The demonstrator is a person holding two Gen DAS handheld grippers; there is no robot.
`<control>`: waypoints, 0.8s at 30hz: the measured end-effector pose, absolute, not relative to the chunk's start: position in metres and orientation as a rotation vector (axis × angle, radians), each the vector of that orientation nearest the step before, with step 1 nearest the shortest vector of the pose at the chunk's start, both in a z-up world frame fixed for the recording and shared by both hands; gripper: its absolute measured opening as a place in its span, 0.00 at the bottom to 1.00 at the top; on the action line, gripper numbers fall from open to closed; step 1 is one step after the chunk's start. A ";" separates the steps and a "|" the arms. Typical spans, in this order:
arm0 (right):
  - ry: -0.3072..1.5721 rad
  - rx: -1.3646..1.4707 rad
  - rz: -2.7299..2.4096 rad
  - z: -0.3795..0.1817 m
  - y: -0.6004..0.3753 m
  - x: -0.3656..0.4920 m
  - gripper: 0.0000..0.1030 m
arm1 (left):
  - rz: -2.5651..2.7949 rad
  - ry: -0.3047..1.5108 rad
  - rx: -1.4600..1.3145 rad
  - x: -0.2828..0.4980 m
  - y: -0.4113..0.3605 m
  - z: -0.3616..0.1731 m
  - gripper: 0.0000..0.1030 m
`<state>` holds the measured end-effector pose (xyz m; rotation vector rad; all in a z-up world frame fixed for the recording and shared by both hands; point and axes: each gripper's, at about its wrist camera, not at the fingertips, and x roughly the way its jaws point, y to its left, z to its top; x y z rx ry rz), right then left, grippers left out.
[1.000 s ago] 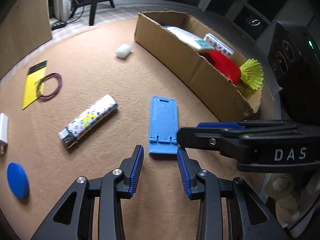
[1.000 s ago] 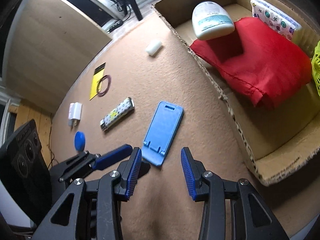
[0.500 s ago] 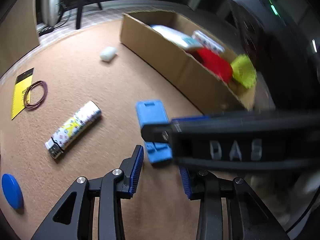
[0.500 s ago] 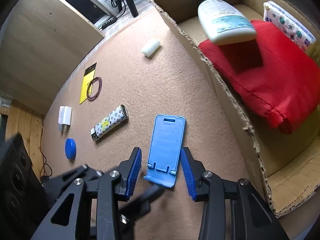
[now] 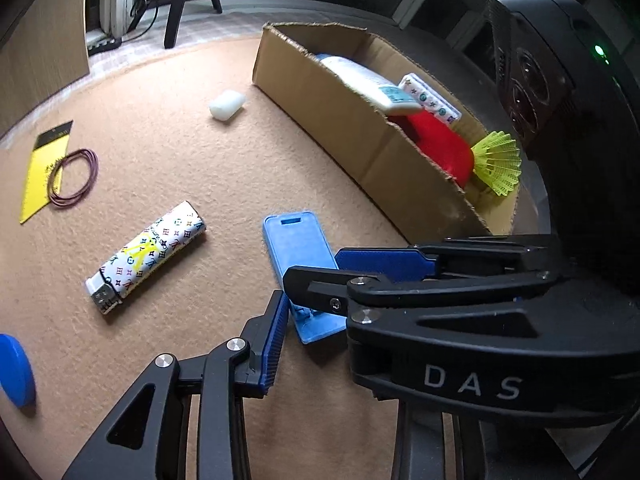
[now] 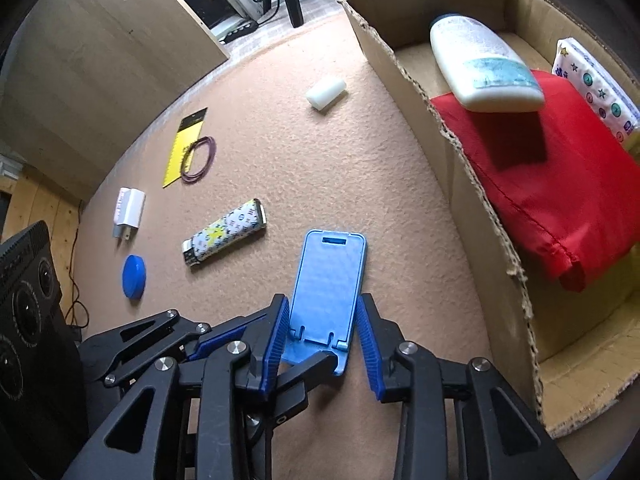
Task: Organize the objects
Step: 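Close the right tool on the blue phone stand, then carry the blue phone stand with the right tool and drop it into the box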
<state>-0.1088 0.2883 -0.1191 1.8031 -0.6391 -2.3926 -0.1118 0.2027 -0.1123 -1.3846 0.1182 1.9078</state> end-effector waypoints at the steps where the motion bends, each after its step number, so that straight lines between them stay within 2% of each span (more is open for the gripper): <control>1: -0.634 1.792 -2.395 -0.116 0.288 -0.108 0.31 | 1.911 0.113 -1.381 -0.111 0.202 -0.109 0.34; 13: -0.630 1.637 -2.481 -0.053 0.325 -0.092 0.31 | 1.951 0.121 -1.238 -0.101 0.237 -0.044 0.34; 24: -0.630 1.612 -2.565 -0.022 0.414 -0.109 0.31 | 1.900 0.132 -1.180 -0.122 0.338 -0.018 0.34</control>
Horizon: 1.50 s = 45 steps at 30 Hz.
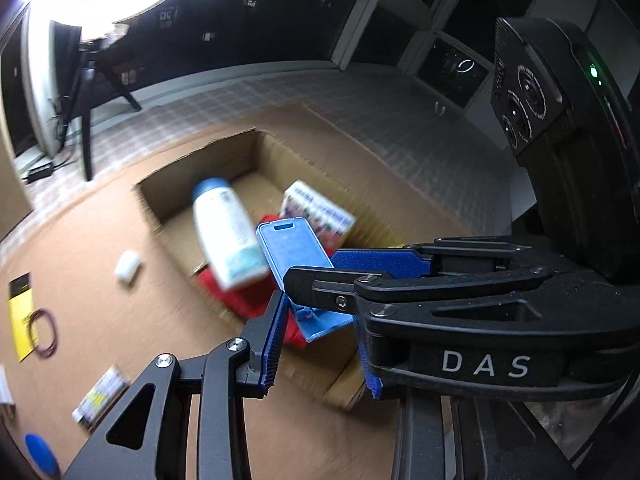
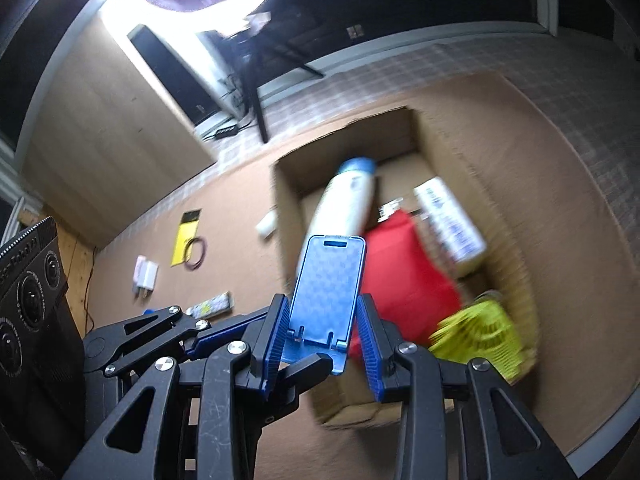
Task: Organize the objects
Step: 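Carry the blue phone stand with the right tool and drop it into the box, then move the right tool to the patterned lighter on the floor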
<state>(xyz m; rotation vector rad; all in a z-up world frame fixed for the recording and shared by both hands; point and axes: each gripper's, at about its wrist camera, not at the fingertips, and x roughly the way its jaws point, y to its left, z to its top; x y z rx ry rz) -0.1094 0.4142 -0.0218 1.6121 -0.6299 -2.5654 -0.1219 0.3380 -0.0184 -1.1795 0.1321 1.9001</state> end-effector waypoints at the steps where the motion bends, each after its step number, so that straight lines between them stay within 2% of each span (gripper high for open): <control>1: -0.640 1.617 -2.561 -0.023 0.422 -0.112 0.31 | 1.899 0.132 -1.183 -0.124 0.346 -0.020 0.34; 14: -0.642 1.681 -2.499 -0.045 0.456 -0.135 0.31 | 1.913 0.192 -1.216 -0.140 0.387 -0.044 0.34; 15: -0.636 1.680 -2.496 -0.045 0.456 -0.136 0.31 | 1.916 0.193 -1.219 -0.141 0.387 -0.044 0.37; 19: -0.604 1.664 -2.521 -0.040 0.455 -0.133 0.39 | 1.921 0.193 -1.209 -0.139 0.383 -0.041 0.42; 23: -0.590 1.646 -2.544 -0.033 0.454 -0.130 0.39 | 1.937 0.185 -1.200 -0.137 0.372 -0.036 0.42; 32: -0.559 1.578 -2.557 -0.016 0.424 -0.120 0.39 | 2.009 0.184 -1.207 -0.136 0.318 -0.030 0.42; 45: -0.575 1.548 -2.456 -0.023 0.355 -0.106 0.39 | 2.173 0.064 -1.435 -0.184 0.184 -0.077 0.45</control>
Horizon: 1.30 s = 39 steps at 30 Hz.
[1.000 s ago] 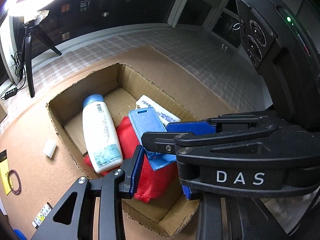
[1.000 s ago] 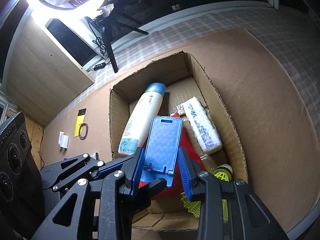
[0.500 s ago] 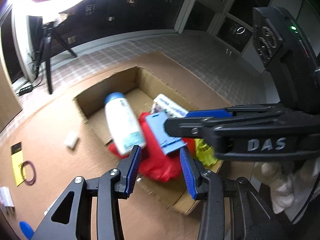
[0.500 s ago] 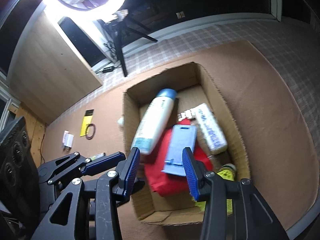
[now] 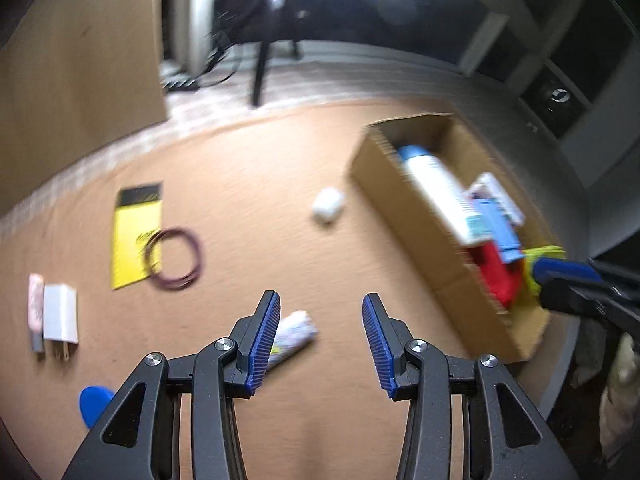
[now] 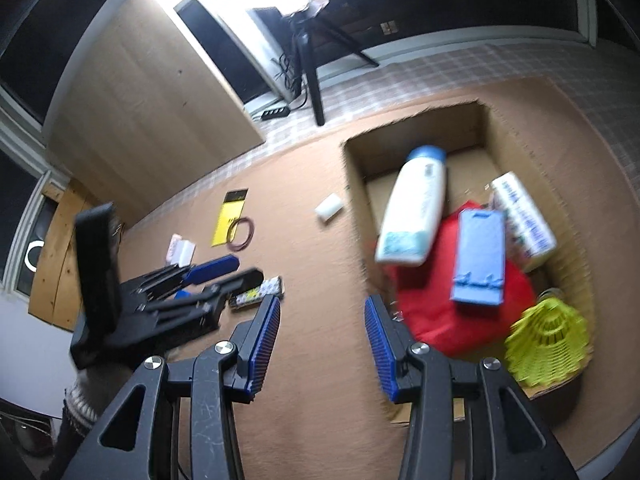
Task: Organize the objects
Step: 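Move the right tool to the patterned lighter on the floor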
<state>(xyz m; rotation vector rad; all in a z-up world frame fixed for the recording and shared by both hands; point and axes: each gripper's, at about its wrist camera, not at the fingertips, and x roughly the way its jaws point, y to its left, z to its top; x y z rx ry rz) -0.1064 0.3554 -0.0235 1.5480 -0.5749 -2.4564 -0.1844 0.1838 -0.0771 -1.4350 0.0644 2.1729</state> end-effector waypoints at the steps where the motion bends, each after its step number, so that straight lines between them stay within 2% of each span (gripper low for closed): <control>1: -0.573 1.554 -2.452 -0.026 0.351 -0.105 0.39 | 2.177 0.050 -1.459 -0.188 0.177 -0.083 0.45; 10: -0.632 1.587 -2.421 -0.040 0.341 -0.089 0.39 | 2.130 -0.075 -1.553 -0.201 0.147 -0.111 0.43; 12: -0.640 1.587 -2.422 -0.040 0.341 -0.085 0.39 | 2.115 -0.086 -1.566 -0.201 0.147 -0.115 0.38; 18: -0.647 1.593 -2.410 -0.043 0.338 -0.087 0.39 | 2.070 -0.108 -1.586 -0.190 0.146 -0.125 0.30; 30: -0.609 1.630 -2.299 -0.062 0.301 -0.106 0.39 | 2.062 -0.015 -1.541 -0.128 0.165 -0.124 0.30; 39: -0.547 1.718 -2.253 -0.094 0.272 -0.133 0.39 | 2.132 0.023 -1.540 -0.122 0.162 -0.118 0.31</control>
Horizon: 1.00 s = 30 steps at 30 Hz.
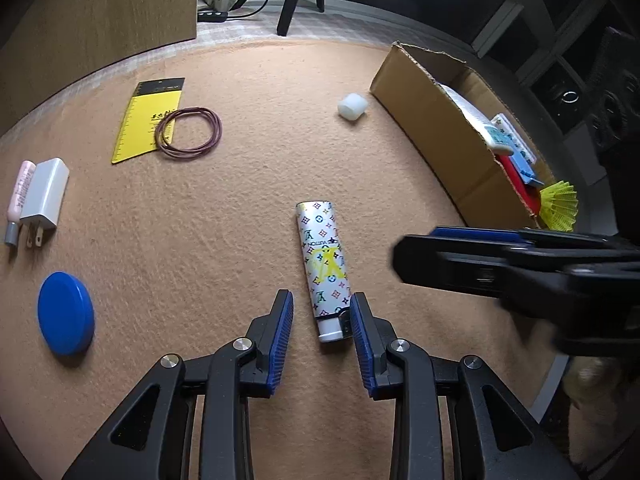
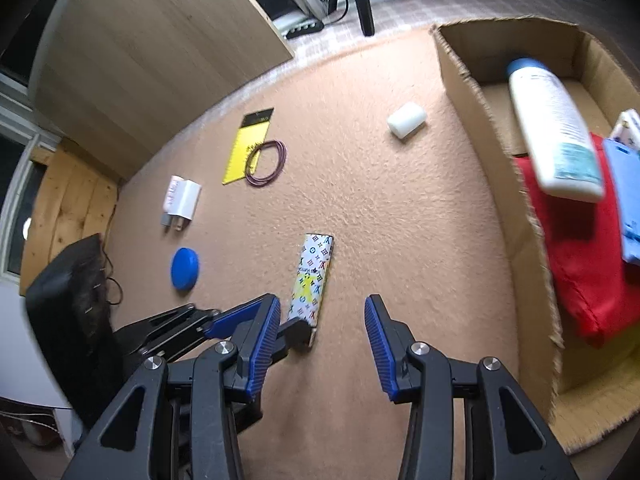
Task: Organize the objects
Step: 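Move the right tool to the patterned lighter on the floor, then close the right tool on the patterned lighter and lift it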
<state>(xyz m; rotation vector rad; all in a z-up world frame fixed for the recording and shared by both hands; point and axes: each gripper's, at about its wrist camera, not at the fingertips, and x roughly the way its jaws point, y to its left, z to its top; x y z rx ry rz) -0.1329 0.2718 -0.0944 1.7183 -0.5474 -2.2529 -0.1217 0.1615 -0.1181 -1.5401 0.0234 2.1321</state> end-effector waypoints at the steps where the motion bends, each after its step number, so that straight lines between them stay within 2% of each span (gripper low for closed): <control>1: -0.536 1.731 -2.250 -0.098 0.269 -0.136 0.39 | 2.136 0.026 -1.542 -0.121 0.161 -0.118 0.31; 26: -0.395 1.737 -2.239 -0.123 0.242 -0.151 0.32 | 2.229 0.016 -1.515 -0.125 0.159 -0.122 0.35; 30: -0.373 1.730 -2.235 -0.123 0.238 -0.151 0.24 | 2.213 -0.017 -1.517 -0.127 0.159 -0.125 0.35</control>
